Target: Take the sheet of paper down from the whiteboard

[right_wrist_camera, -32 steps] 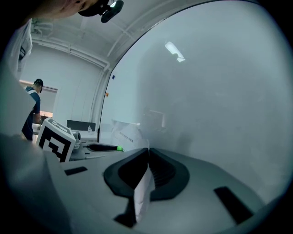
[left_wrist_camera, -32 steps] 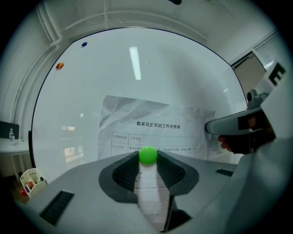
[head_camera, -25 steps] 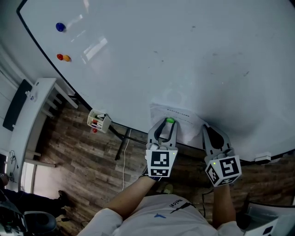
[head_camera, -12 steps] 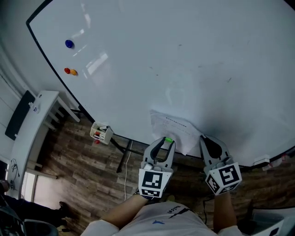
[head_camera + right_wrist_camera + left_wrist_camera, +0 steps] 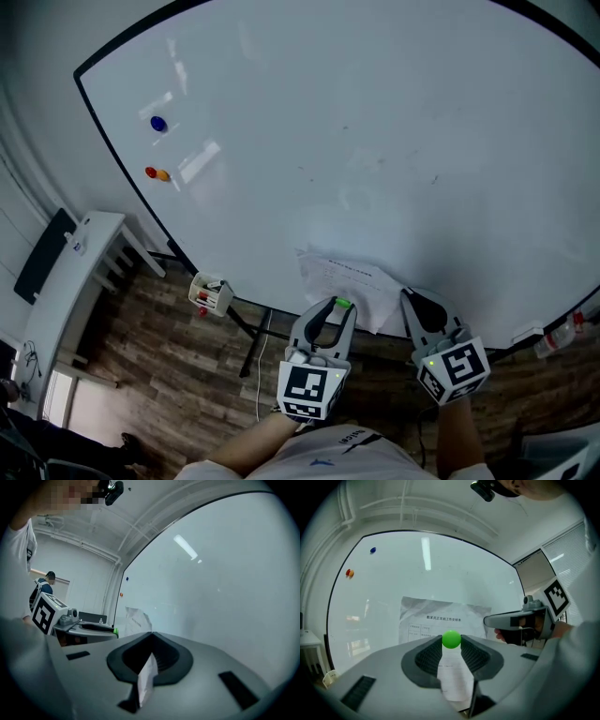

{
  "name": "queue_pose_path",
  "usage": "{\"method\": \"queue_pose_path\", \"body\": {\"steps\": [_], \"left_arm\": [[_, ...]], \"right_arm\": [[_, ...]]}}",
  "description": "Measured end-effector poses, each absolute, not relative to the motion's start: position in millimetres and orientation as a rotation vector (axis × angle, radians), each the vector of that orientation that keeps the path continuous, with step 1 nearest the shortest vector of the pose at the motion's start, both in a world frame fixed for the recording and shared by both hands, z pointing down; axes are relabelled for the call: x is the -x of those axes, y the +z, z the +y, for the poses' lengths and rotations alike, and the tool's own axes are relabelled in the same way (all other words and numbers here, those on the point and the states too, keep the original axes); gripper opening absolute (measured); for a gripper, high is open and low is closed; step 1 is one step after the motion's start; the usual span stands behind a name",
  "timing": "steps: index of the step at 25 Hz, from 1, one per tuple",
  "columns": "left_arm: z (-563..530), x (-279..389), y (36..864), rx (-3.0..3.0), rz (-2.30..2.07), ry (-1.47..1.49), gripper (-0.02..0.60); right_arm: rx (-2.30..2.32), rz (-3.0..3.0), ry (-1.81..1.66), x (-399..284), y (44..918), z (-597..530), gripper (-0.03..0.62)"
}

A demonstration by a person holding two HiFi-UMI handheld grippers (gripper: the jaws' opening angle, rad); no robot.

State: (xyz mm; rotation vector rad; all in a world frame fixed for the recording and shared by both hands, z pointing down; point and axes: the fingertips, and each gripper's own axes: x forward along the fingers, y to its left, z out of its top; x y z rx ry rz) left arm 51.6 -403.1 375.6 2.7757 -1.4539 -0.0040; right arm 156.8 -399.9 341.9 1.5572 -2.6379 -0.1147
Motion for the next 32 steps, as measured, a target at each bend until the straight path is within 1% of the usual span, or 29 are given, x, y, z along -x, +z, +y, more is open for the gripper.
{"method": "queue_pose_path", "body": {"steps": [9, 32], "left_arm": [[-399, -48, 380, -2.752, -1.472, 0.011, 0.133], [-397, -52, 386, -2.757, -1.451, 0.0, 0.133]], "right_arm": [[-1.558, -2.671, -0.033, -161, 341, -400, 0.012], [-1.544, -2.661, -0.108, -155, 335, -398, 0.012]]}}
